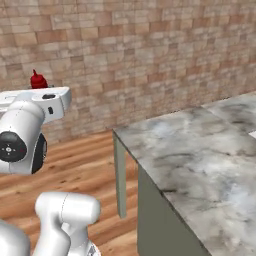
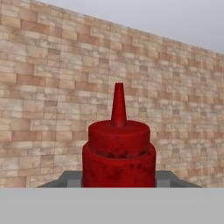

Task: The dining table condiment station is running low on ketchup. Refill the condiment station by opening the cabinet and taking the ketchup from the cabinet and placing it on the dining table.

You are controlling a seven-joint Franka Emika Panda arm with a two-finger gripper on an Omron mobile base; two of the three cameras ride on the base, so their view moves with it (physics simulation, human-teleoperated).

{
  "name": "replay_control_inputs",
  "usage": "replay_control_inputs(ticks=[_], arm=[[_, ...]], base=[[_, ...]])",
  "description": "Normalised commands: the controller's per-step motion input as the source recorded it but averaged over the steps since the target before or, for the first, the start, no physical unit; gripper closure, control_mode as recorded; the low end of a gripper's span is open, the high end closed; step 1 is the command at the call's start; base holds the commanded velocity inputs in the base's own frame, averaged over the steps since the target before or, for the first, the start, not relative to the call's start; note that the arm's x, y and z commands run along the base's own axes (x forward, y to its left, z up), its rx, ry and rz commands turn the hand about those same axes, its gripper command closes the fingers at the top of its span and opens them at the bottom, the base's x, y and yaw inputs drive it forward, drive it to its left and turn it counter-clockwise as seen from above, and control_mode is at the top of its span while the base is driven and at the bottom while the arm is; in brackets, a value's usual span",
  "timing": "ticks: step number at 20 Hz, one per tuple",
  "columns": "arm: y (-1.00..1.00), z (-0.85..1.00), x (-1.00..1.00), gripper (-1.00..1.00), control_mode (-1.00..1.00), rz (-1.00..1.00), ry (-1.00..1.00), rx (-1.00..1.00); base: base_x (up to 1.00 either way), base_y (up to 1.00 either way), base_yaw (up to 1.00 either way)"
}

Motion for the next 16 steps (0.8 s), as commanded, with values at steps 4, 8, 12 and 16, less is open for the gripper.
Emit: replay_control_inputs(ticks=[4, 8, 12, 16], arm=[[0.0, 0.0, 0.0, 1.0, 1.0, 0.0, 0.0, 0.0], [0.0, 0.0, 0.0, 1.0, 1.0, 0.0, 0.0, 0.0], [0.0, 0.0, 0.0, 1.0, 1.0, 0.0, 0.0, 0.0], [0.0, 0.0, 0.0, 1.0, 1.0, 0.0, 0.0, 0.0]], base=[[1.0, 1.0, -0.38], [0.99, 1.0, -0.39], [0.76, 1.0, -0.36], [0.54, 1.0, -0.33]])
